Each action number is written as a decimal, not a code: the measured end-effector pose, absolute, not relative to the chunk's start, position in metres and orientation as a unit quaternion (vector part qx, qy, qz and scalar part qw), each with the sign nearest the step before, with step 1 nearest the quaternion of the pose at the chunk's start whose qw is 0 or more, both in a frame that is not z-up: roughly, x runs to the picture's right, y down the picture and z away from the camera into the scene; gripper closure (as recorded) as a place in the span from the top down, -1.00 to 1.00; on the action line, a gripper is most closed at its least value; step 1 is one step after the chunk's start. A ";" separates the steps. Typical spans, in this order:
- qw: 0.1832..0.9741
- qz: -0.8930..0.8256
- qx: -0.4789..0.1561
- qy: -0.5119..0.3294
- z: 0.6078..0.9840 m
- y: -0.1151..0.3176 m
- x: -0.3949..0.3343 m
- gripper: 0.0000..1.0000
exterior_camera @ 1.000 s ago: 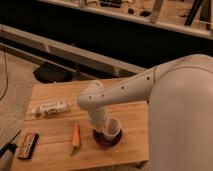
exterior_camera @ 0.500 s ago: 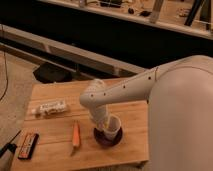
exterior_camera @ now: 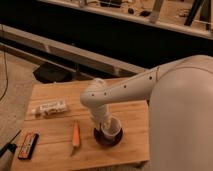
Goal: Place the ceramic cup in the ceramic bowl
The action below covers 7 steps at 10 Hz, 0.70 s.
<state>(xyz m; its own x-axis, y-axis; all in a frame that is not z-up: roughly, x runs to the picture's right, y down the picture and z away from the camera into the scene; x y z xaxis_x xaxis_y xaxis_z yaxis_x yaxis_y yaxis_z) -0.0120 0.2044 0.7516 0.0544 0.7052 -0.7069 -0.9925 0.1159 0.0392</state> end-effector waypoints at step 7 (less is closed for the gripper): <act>0.691 0.606 -0.232 0.317 0.717 0.169 -0.038 0.60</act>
